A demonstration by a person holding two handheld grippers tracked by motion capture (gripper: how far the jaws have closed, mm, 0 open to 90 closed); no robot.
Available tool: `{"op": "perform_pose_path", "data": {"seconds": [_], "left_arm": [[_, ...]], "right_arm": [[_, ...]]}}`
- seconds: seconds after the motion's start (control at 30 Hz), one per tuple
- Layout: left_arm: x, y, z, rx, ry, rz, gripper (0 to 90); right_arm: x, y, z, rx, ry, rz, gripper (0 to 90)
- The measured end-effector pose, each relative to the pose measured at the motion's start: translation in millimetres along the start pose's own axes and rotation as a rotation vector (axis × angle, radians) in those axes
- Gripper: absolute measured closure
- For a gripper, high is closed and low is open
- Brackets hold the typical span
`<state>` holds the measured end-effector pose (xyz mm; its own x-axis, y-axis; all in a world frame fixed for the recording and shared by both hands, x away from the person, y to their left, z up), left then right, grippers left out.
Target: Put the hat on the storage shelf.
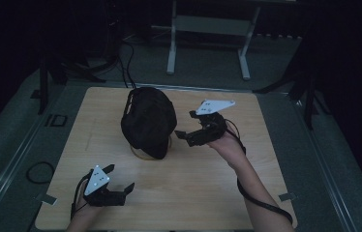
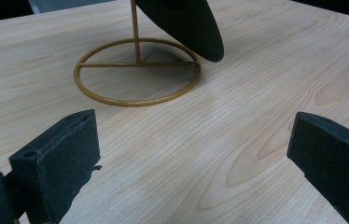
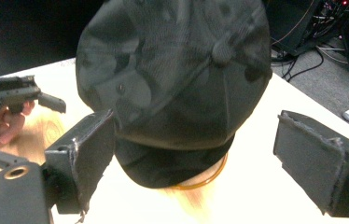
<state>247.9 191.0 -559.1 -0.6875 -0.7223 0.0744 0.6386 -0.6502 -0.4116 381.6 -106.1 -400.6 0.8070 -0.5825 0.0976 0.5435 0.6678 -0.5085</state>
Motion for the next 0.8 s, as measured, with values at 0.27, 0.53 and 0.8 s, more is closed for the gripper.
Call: {"op": "perform_pose_path", "data": {"seconds": [0.27,0.53,0.8], "left_arm": [[0.1,-0.1,-0.6,-0.003,0.004,0.002,2.9],[0.1,-0.1,-1.0,-0.004,0.009,0.01,3.0],[-0.5,0.4,-1.8,-0.011,0.008,0.008,3.0]], "right_arm": [[-3.0,2.2,-30.0,-0.028,0.02,0.023,12.5],[-8.2,7.6,-59.3,-0.053,0.026,0.032,12.5],[-13.3,10.4,-86.2,-0.072,0.034,0.05,12.5]]}}
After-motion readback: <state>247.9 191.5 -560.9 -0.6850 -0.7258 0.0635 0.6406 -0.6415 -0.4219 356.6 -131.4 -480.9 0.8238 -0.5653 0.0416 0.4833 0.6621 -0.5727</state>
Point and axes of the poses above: each handheld gripper's, and its own axes: y roughly forward along the jaws, z roughly out of its top, x roughly to its right, the point moved 3 cm from there along y, roughly forward along the jaws, and after that the axes turned 8 degrees about -z, right-handed, at the moved point
